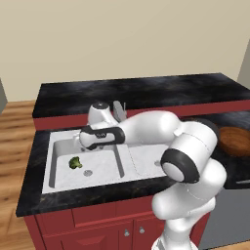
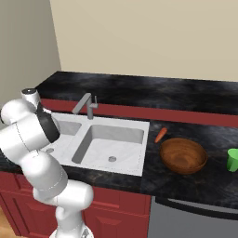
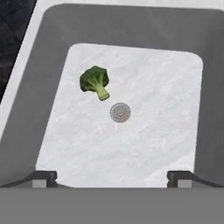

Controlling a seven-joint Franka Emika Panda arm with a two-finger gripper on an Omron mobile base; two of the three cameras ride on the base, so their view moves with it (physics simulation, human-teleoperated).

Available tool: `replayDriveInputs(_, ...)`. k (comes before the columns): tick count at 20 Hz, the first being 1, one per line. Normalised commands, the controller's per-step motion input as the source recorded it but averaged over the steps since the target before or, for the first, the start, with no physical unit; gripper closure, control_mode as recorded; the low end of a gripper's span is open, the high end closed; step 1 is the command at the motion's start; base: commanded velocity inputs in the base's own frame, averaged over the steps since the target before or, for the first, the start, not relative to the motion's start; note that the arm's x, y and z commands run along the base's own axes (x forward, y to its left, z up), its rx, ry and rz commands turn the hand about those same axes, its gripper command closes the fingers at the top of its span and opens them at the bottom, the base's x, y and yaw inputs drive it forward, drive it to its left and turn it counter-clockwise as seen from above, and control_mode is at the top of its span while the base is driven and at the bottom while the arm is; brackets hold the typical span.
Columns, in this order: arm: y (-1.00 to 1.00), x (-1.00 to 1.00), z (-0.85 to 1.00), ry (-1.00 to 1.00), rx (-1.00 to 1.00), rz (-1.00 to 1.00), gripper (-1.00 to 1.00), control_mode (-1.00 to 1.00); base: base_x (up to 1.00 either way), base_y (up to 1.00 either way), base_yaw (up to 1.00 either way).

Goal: Remove the broccoli and carrot from the sink. Then move the bowl and cup from the counter to the sink for washing.

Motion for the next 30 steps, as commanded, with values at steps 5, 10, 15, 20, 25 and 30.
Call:
replayDriveInputs(5, 0.13, 0.23, -0.08, 0.0, 0.0, 0.0, -1.0, -1.0, 0.0, 0.0, 0.0)
replayDriveInputs(10, 0.11, 0.26, -0.09, 0.0, 0.0, 0.0, -1.0, -1.0, 0.0, 0.0, 0.0)
replayDriveInputs(15, 0.1, 0.25, -0.08, 0.0, 0.0, 0.0, -1.0, -1.0, 0.0, 0.0, 0.0)
replayDriveInputs(20, 0.12, 0.2, -0.1, 0.0, 0.0, 0.0, -1.0, -1.0, 0.0, 0.0, 0.0)
replayDriveInputs(25, 0.13, 0.15, -0.14, 0.0, 0.0, 0.0, -1.0, -1.0, 0.0, 0.0, 0.0)
replayDriveInputs(30, 0.13, 0.19, -0.14, 0.0, 0.0, 0.0, -1.0, -1.0, 0.0, 0.0, 0.0)
